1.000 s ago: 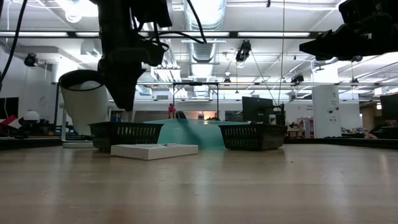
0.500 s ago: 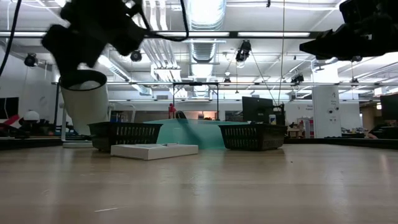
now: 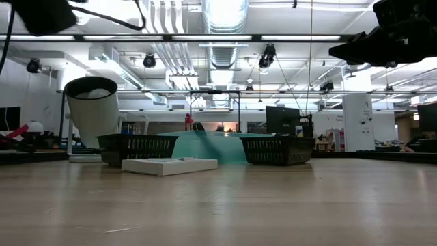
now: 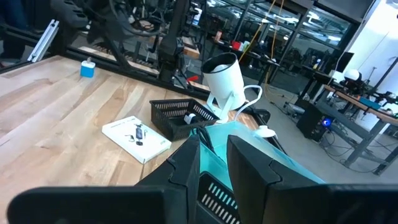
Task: Pick and place items into bin
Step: Put the blue charger adapter into the left black bin
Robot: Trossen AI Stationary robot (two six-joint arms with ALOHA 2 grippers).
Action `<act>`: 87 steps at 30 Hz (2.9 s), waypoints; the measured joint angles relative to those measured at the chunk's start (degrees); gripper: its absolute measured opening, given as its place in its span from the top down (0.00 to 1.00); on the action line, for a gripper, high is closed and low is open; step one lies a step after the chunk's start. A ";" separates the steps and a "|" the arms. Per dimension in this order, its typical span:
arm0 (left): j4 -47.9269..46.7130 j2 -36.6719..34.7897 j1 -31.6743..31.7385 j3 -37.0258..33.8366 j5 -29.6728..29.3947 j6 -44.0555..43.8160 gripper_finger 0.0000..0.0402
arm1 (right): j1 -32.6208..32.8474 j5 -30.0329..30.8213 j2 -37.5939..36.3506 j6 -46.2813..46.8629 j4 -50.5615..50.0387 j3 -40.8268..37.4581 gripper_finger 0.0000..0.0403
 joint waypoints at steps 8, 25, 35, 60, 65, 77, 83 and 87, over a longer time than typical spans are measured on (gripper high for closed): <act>0.02 0.44 -7.97 -2.78 0.14 -10.29 0.24 | 0.00 0.00 0.00 -0.22 0.04 0.00 0.83; 11.21 -0.17 -12.91 -14.04 -0.06 -19.09 0.24 | 0.00 0.00 0.02 -0.19 0.07 0.00 0.83; 12.61 -0.81 -13.00 -19.24 3.86 -19.15 0.24 | 0.02 -0.01 0.02 -0.19 0.07 0.00 0.83; 28.09 -1.31 -12.95 -29.11 3.85 -16.29 0.37 | 0.00 -0.01 0.04 -0.19 0.09 0.00 0.83; 28.99 -1.33 -12.95 -29.37 3.83 -15.04 0.55 | 0.00 -0.02 0.04 -0.19 0.08 0.00 0.83; 32.47 -1.46 -12.39 -29.10 2.18 -5.57 0.67 | 0.02 -0.02 0.04 -0.18 0.07 0.00 0.83; 34.88 -1.88 -8.80 -28.46 -11.02 7.48 0.67 | 0.02 -0.02 0.04 -0.19 0.09 0.00 0.83; 34.47 -1.85 -4.48 -27.38 -19.62 19.27 0.67 | 0.02 -0.02 0.04 -0.18 0.10 0.00 0.83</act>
